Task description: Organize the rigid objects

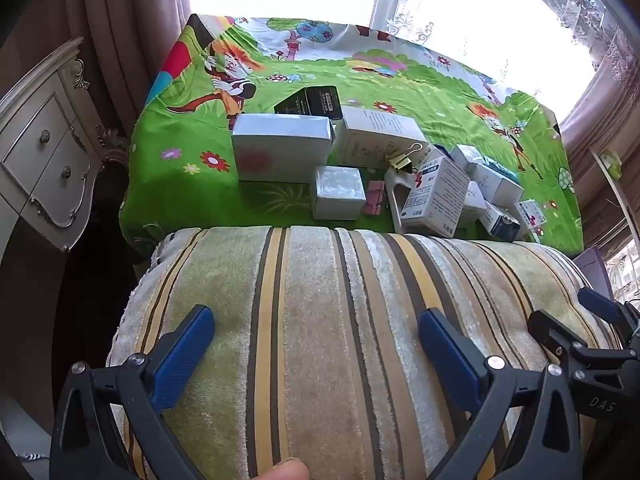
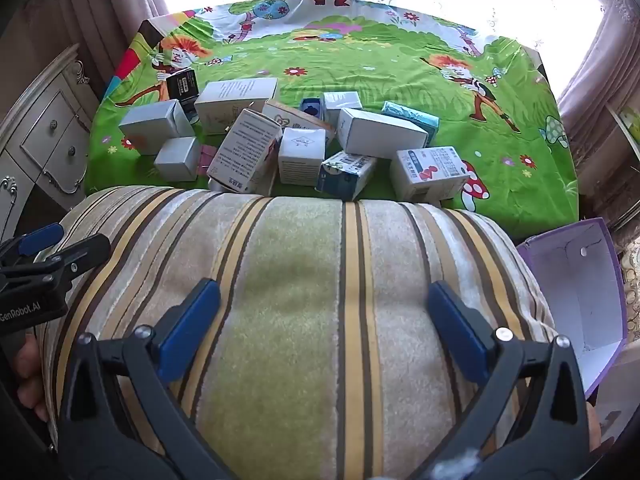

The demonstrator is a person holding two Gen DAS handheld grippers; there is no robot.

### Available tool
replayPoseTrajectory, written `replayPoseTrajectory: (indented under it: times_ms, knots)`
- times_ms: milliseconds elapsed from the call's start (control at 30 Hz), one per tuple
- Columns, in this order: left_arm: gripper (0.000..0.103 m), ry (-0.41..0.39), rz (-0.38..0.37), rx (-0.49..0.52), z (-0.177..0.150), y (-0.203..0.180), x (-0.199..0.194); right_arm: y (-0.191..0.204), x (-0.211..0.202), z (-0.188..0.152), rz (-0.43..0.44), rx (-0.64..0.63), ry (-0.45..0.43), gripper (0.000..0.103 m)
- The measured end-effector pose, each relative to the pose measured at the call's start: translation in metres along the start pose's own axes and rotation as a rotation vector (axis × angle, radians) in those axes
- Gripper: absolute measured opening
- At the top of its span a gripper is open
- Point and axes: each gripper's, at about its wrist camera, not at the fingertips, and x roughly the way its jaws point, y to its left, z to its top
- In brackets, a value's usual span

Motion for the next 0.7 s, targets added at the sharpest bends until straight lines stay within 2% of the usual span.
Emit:
replayPoseTrajectory:
  times_ms: [33, 133, 700]
  knots:
    - [0.103, -0.004, 0.016, 0.008, 0.0000, -0.0005, -0.0001, -0.0002, 0.0006, 0.0008, 0.000, 0.000, 0.000, 0.103]
    - [0.103, -0.009, -0.003, 0.001, -0.0001, -0.0005, -0.0001, -0.0011, 0.0009, 0.0004, -0.002, 0.001, -0.010, 0.103]
    - [0.103, 0.003, -0.010, -0.009, -0.0018, -0.0014, 0.0027, 0.0003, 0.0007, -0.0005, -0.005, 0.001, -0.002, 0.103]
